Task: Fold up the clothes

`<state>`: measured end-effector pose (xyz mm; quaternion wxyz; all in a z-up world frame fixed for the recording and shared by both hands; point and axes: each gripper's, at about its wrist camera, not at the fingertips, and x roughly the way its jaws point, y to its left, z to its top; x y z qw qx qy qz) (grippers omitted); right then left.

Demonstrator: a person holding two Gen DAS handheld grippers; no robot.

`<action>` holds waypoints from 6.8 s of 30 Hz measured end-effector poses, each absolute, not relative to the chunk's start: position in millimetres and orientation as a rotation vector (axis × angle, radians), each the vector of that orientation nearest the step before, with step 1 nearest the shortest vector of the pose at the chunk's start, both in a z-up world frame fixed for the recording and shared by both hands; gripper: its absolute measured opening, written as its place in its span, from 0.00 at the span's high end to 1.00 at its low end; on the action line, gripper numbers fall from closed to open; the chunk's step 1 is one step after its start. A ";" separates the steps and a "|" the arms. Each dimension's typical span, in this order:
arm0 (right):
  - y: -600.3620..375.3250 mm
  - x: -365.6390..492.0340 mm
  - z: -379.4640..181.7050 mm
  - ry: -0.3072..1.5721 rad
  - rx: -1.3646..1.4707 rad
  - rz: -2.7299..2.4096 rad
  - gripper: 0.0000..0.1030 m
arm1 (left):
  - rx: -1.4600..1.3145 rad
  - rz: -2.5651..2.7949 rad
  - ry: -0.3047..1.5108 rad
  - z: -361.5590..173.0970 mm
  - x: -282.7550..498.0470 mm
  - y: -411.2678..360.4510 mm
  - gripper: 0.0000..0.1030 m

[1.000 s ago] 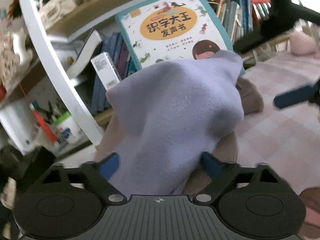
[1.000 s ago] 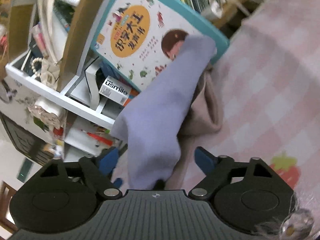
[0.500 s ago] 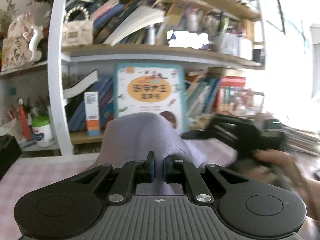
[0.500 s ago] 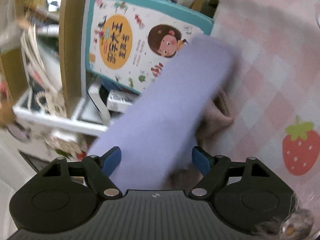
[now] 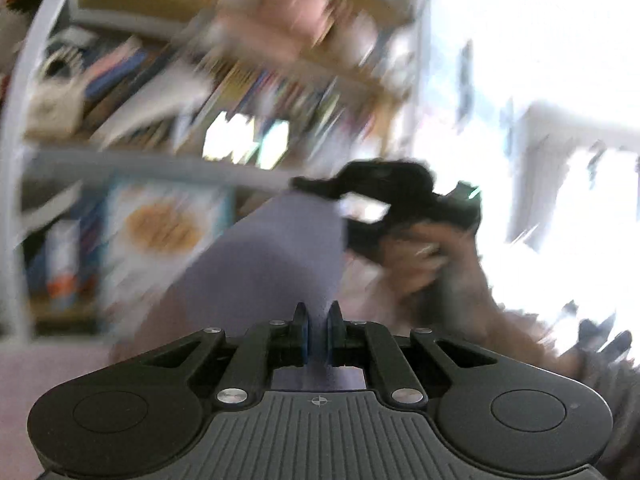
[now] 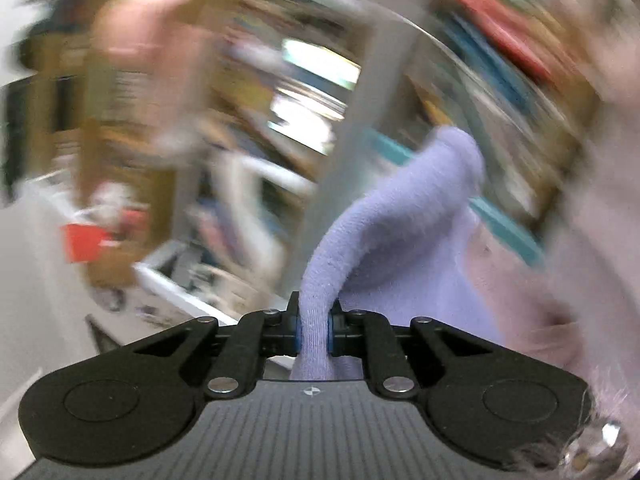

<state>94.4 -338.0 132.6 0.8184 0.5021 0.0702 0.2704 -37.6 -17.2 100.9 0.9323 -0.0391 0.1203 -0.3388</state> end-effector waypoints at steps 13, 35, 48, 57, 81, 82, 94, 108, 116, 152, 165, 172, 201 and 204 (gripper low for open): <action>-205.5 138.4 145.5 0.446 0.500 0.740 0.89 | -0.326 -0.822 0.183 122.0 -51.6 36.5 0.88; -195.7 86.6 60.6 0.605 0.156 0.562 0.51 | -0.158 -0.286 0.436 46.3 -35.8 89.0 0.31; -289.8 29.5 2.1 0.678 -0.014 0.159 0.71 | 0.134 -0.496 0.527 38.5 47.3 -46.0 0.32; -289.1 7.6 -2.2 0.689 0.008 0.231 0.85 | 0.473 -0.537 0.487 10.9 85.4 -133.1 0.63; -271.8 -25.8 -4.1 0.644 0.011 0.243 0.85 | 0.516 -0.462 0.415 -12.6 105.2 -160.8 0.95; -273.0 -24.8 -2.6 0.645 0.011 0.243 0.85 | 0.452 -0.437 0.388 -1.1 106.3 -148.3 0.95; -272.1 -19.4 0.2 0.661 0.016 0.238 0.85 | -0.020 -0.150 0.258 113.4 63.7 99.5 0.95; -274.2 -15.8 2.9 0.707 0.058 0.232 0.85 | -0.079 0.367 0.340 90.9 43.1 275.9 0.95; -267.8 -15.8 3.5 0.711 0.034 0.214 0.85 | -0.078 0.448 0.355 83.5 39.8 302.2 0.95; -293.6 -21.4 32.4 0.580 0.041 0.093 0.61 | 0.051 -0.087 0.716 3.2 -20.2 117.7 0.37; -313.9 17.6 17.9 0.666 0.136 0.082 0.96 | -0.155 -0.112 0.717 0.1 -24.3 147.9 0.94; -345.6 24.2 70.0 0.485 -0.079 -0.150 0.96 | -0.143 -0.125 0.722 0.6 -23.0 147.8 0.93; -330.2 -5.5 18.4 0.757 0.221 0.244 0.57 | -0.178 -0.131 0.731 -0.2 -25.3 153.5 0.86; -311.7 -23.5 9.4 0.761 0.205 0.247 0.57 | -0.188 -0.133 0.732 -0.3 -25.7 155.3 0.86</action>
